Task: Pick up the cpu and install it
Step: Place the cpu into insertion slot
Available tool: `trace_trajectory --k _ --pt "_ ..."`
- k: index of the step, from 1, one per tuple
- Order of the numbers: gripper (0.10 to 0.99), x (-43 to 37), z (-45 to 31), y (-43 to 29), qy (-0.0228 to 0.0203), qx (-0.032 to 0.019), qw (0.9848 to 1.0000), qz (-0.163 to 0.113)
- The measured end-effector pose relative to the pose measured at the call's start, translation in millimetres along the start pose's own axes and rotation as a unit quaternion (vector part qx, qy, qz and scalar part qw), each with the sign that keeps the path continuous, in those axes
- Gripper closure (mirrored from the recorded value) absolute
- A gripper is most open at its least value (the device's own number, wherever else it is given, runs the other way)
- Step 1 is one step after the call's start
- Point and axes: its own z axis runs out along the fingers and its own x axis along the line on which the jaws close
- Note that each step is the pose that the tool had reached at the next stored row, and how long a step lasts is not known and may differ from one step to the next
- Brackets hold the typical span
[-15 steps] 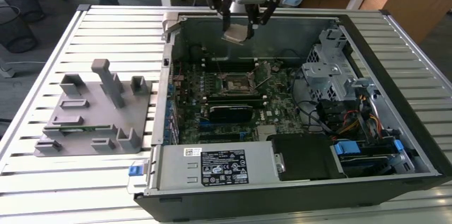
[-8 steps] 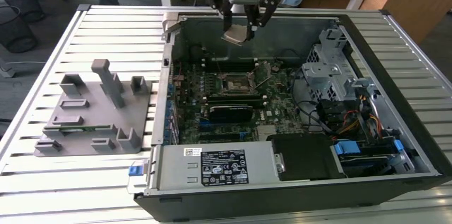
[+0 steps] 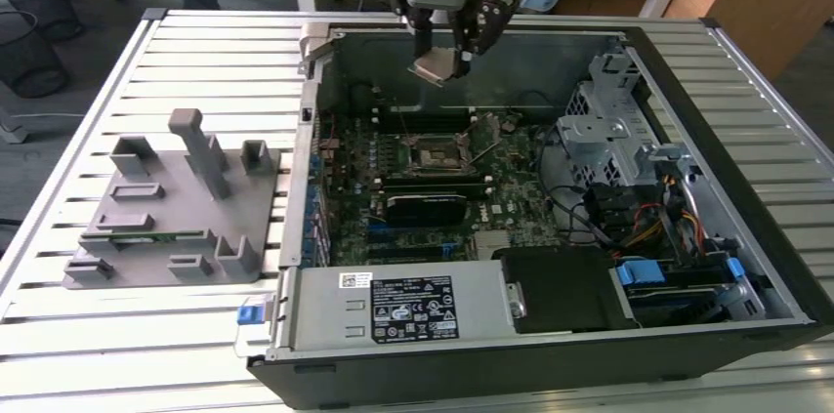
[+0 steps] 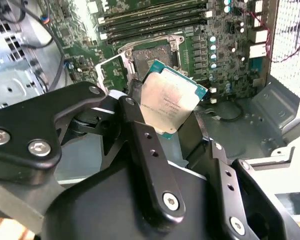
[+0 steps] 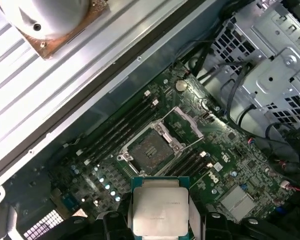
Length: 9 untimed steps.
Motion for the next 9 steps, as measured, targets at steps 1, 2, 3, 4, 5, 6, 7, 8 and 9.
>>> trace_trajectory --k 1,2,3,4,5,6,7,8,9 --pt "0.549 0.0 0.2 0.0 -0.0007 0.0001 1.0000 0.009" --pt "0.549 0.0 0.4 0.0 -0.0013 0.0001 0.9998 0.018" --pt "0.549 0.0 0.6 -0.1 -0.0020 0.0002 0.9996 0.027" --pt "0.549 0.0 0.8 -0.1 -0.0027 0.0002 0.9994 0.036" --pt "0.549 0.0 1.0 -0.1 -0.0033 0.0003 0.9990 0.045" --pt "0.549 0.0 1.2 -0.1 -0.0040 0.0004 0.9985 0.055" --pt "0.549 0.0 1.5 -0.1 -0.0047 0.0004 0.9980 0.064" --pt "0.549 0.0 1.6 -0.1 -0.0054 0.0004 0.9973 0.073" --pt "0.549 0.0 1.8 -0.1 -0.0060 0.0005 0.9967 0.081"
